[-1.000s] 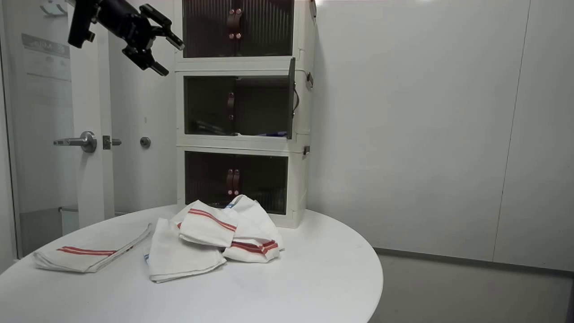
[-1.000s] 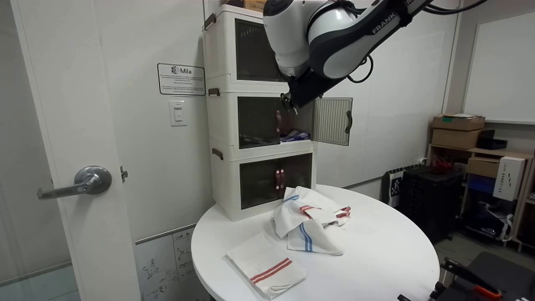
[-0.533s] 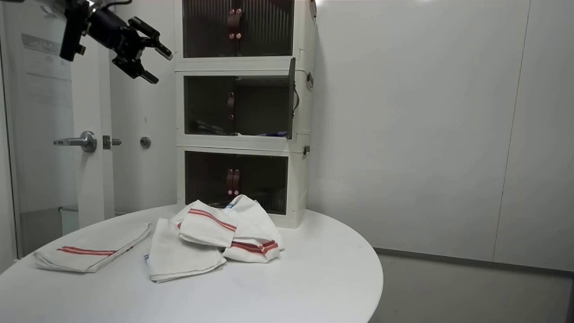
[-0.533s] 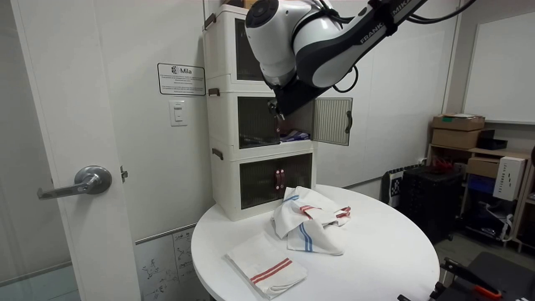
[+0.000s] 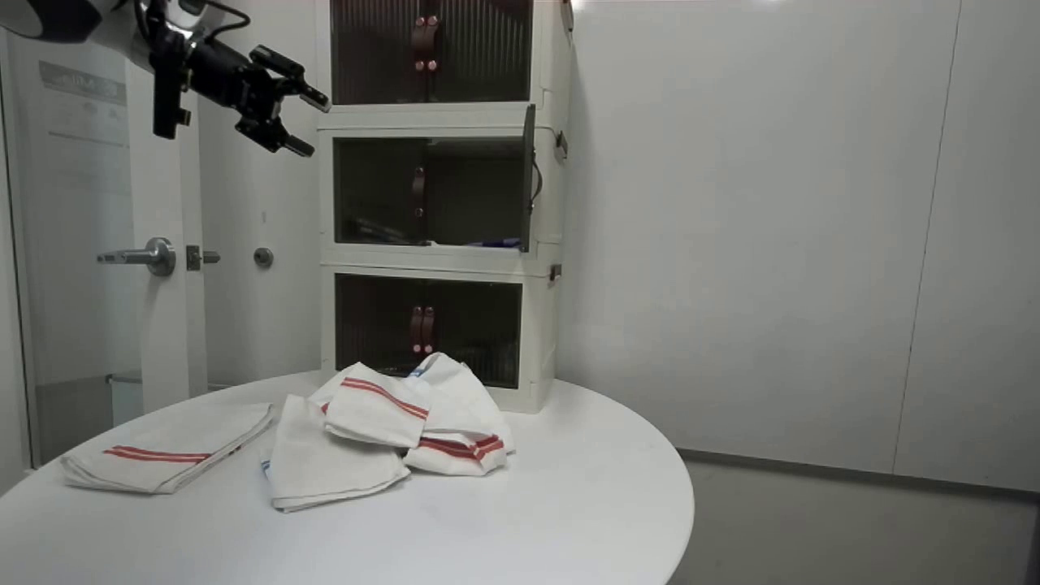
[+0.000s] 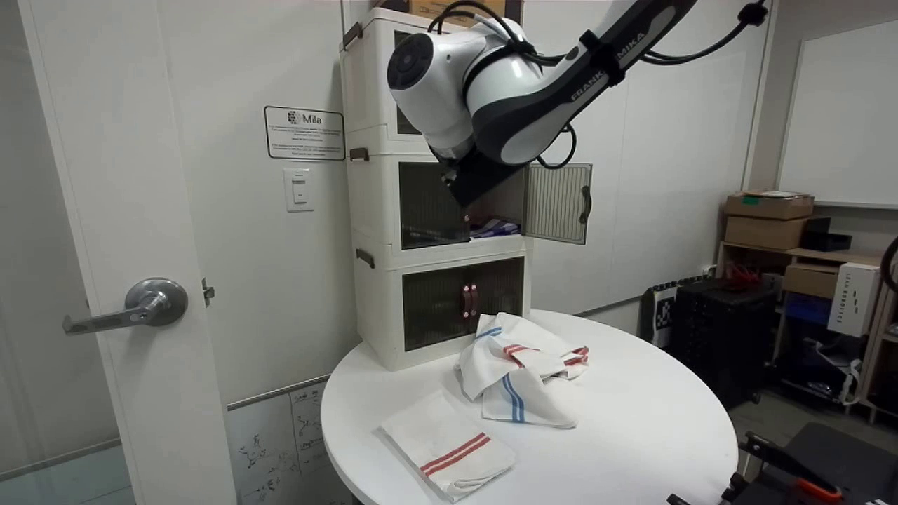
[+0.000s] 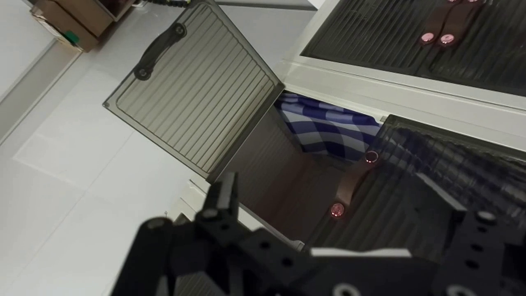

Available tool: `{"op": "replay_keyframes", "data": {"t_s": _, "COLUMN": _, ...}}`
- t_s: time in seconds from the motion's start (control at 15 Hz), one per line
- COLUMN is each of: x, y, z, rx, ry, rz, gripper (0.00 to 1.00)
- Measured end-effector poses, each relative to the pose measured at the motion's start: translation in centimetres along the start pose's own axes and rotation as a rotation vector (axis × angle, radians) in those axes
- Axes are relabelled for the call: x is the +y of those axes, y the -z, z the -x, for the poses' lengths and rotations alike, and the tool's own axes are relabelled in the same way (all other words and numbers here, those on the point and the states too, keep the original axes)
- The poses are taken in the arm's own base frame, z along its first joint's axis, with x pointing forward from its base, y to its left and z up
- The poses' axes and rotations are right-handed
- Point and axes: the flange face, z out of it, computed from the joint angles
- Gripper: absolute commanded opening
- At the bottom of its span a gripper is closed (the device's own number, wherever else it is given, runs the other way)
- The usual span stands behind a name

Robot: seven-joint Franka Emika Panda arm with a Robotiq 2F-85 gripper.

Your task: Open the left door on the second cabinet

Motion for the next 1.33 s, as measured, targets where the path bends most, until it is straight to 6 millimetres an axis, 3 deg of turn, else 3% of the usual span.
{"op": "replay_keyframes", "data": {"t_s": 1.33, "x": -5.4, "y": -9.5, "z": -3.8, "rx": 0.031, "ry": -0.063, "rz": 0.036, "gripper": 1.0}}
